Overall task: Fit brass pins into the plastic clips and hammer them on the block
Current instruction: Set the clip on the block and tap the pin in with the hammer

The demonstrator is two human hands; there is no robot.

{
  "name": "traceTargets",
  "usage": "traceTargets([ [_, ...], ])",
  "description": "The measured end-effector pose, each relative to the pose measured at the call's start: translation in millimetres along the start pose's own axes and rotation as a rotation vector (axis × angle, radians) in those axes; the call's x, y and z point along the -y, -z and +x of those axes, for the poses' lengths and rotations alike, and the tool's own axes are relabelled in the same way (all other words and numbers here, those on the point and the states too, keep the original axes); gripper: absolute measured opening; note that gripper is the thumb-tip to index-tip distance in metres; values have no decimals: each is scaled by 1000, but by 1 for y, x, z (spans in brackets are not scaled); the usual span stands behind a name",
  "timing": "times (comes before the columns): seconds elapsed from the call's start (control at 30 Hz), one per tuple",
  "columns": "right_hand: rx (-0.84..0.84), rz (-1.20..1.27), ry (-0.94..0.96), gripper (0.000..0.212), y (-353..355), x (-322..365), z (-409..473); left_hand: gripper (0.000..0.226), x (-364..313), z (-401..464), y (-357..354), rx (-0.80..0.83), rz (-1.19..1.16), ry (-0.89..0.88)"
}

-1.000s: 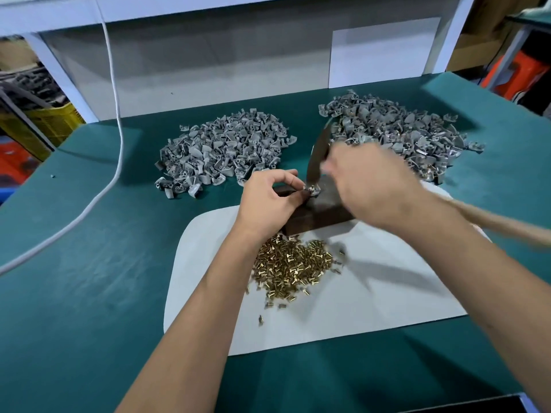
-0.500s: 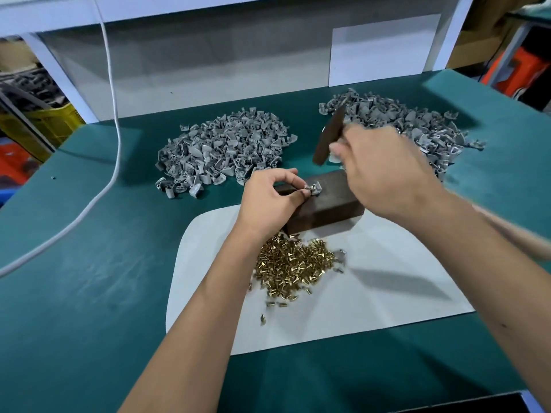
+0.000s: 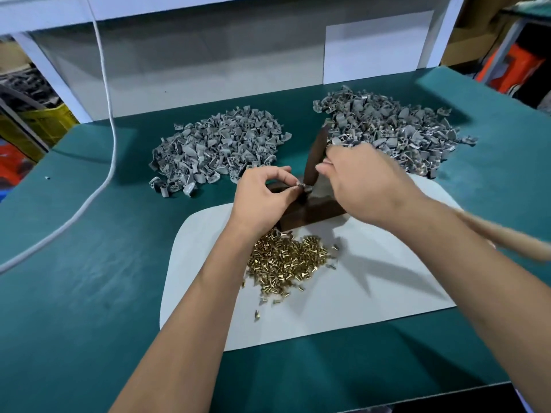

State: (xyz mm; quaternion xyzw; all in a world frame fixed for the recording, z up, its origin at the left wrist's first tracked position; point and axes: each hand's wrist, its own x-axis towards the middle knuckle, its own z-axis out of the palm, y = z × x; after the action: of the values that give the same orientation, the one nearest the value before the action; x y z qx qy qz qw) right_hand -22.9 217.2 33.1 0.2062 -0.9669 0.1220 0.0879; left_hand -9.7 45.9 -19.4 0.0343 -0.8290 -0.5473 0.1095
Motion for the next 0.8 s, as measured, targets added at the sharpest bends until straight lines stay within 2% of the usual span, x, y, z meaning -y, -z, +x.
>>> traceTargets([
  [0.07,-100,-27,10,23,8,-4,4,11,0,0,1,3,0,0],
  [0.13,-285,77,-10,23,7,-4,5,14,1,1,1,8,14,-6],
  [0.17,-291,110,-21,24,4,-1,5,13,2,2,1,7,19,-8],
  [0.27,-47,58,-20,23,-9,3,0,7,2,1,0,4,13,-11],
  [0.3,-17,49,-16,24,-7,1,1,8,2,1,0,3,16,-17],
  [0.43,-44,21,43,24,5,-17,5,20,2,1,1,9,-5,-18],
  [0.5,-44,103,10,23,8,-31,4,26,2,0,1,12,-13,-24],
  [0.67,10,262,-114,20,15,-72,-8,19,3,1,1,32,-54,14],
  [0.8,142,137,-121,22,12,-87,-16,14,4,1,0,54,-48,2],
])
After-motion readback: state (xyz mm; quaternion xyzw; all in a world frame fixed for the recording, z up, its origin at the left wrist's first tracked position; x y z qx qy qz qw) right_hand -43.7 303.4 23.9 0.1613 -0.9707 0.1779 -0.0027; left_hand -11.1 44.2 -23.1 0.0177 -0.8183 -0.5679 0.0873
